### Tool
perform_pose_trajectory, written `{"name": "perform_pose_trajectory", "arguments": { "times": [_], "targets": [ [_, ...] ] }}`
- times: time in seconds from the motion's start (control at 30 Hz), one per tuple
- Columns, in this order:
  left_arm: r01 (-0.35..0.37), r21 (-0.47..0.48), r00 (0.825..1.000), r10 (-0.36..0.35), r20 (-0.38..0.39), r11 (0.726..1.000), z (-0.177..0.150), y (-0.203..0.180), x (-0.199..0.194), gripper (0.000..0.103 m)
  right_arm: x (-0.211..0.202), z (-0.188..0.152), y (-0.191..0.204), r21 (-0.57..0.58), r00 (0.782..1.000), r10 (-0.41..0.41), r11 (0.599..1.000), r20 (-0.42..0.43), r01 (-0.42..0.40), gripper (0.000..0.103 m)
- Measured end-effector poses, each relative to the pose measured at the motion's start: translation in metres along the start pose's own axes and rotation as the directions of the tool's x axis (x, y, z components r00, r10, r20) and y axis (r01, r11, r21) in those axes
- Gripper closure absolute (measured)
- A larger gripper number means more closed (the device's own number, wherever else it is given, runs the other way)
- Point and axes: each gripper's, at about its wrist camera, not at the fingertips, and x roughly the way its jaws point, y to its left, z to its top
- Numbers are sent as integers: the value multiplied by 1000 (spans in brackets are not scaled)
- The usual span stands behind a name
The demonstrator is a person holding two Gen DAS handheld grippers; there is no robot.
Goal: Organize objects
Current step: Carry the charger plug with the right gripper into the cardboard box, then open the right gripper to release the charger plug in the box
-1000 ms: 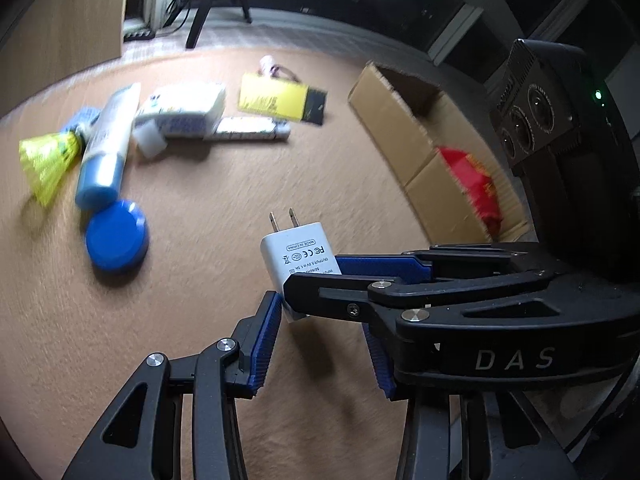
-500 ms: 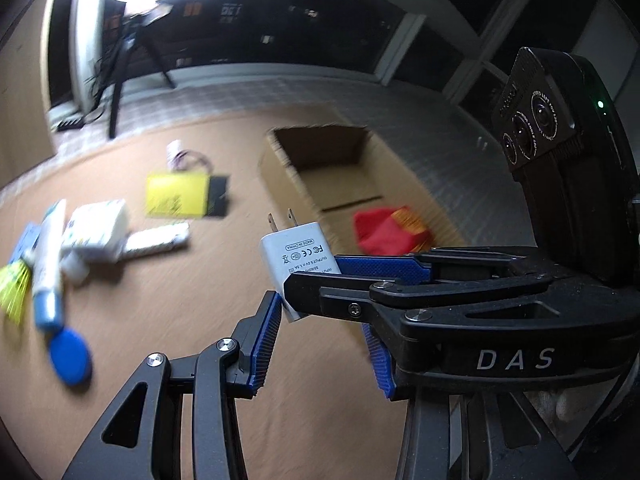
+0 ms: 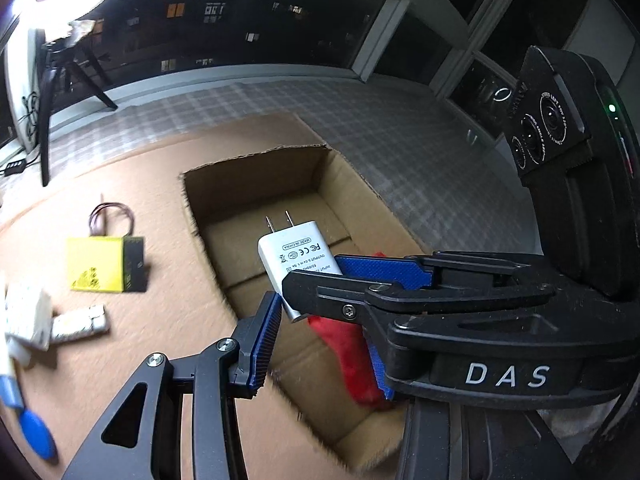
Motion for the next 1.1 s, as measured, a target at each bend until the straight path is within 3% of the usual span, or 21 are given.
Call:
{"name": "perform_pose_trajectory", "arguments": {
  "times": [0.27,0.63,0.77,0.87,1.1],
  "targets": [
    [-20,1,999,20,-45,1000,12,-4,37,59,15,8,-27,21,1000,-13,1000,-27,14,70],
    [-19,17,996,20,-82,1000,15,-10,58,58,18,8,-42,40,999,-29,999,-42,31,70],
    [-22,24,997,24,-75,999,16,-13,58,46,17,7,-42,43,998,-50,998,-39,51,67],
    [-49,34,997,51,-63,998,16,-15,55,45,14,5,-42,48,998,-64,997,-29,66,59],
    [-67,19,997,68,-40,998,9,-7,38,44,0,4,-39,64,996,-84,995,26,82,56]
  ]
}}
